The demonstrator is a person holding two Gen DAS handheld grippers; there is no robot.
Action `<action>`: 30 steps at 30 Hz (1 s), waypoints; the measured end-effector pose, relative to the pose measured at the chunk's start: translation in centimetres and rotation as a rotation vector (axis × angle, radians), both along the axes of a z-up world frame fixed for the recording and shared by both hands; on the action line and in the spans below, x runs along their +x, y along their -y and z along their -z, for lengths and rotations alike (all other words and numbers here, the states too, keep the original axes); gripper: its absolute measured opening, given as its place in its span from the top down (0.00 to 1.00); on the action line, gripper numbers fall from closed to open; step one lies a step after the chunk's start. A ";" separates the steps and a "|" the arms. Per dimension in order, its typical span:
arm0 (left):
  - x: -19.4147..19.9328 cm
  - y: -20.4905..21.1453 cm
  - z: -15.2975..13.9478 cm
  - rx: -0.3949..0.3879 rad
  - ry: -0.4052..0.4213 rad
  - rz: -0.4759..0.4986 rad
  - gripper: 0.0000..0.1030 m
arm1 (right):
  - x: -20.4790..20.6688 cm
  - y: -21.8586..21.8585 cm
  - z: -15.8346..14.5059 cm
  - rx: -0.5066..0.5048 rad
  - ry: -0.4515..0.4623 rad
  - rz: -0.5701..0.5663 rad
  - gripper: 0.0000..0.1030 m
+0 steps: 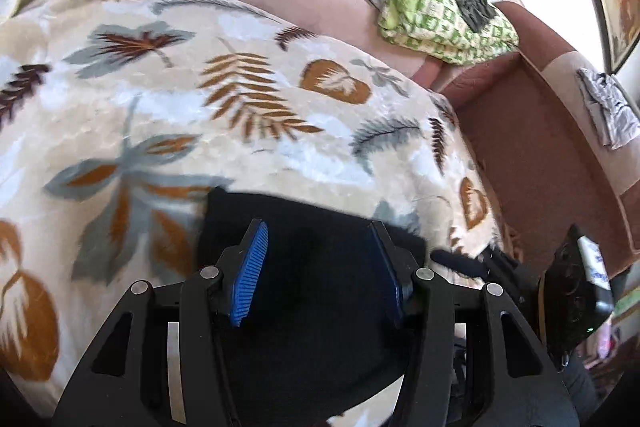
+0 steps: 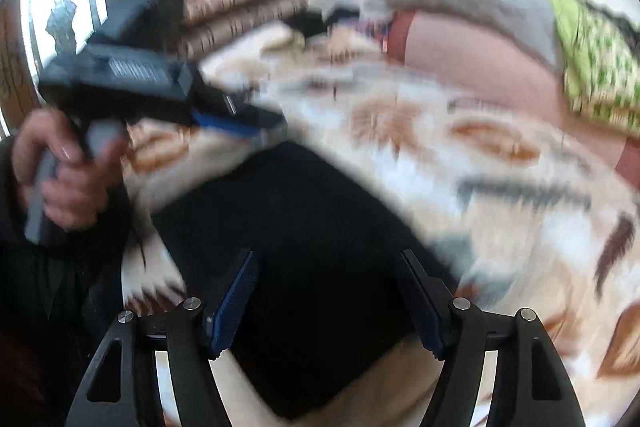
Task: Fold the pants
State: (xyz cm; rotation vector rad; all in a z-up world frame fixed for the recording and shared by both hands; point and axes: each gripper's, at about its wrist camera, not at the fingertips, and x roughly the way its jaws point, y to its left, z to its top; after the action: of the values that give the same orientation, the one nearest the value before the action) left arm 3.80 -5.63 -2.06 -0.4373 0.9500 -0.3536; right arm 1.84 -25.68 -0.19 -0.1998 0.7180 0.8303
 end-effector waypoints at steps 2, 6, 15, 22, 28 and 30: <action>1.3 0.5 0.6 0.023 -0.037 0.011 0.51 | 1.1 -0.4 -0.3 0.009 0.007 -0.002 0.33; 1.9 0.7 3.5 0.020 -0.112 0.012 0.51 | 2.9 -0.3 4.8 -0.008 -0.108 0.032 0.27; 1.7 0.9 3.5 0.018 -0.089 0.014 0.50 | 2.7 0.7 5.0 0.062 -0.114 0.066 0.23; -2.1 -0.4 0.1 -0.076 0.040 0.055 0.50 | 2.1 0.4 1.2 0.013 -0.096 0.121 0.25; -4.3 2.4 2.7 0.095 -0.057 0.148 0.50 | -1.3 -1.9 2.8 -0.199 -0.110 -0.017 0.24; -4.4 2.7 2.6 0.121 -0.041 0.149 0.50 | -1.6 -1.2 3.0 -0.159 -0.094 0.022 0.22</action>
State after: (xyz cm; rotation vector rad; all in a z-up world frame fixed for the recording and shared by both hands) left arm -0.57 -8.36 -4.63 -0.2647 1.0408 -0.4210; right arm 0.27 -24.53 -3.24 -0.2961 0.8743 0.7663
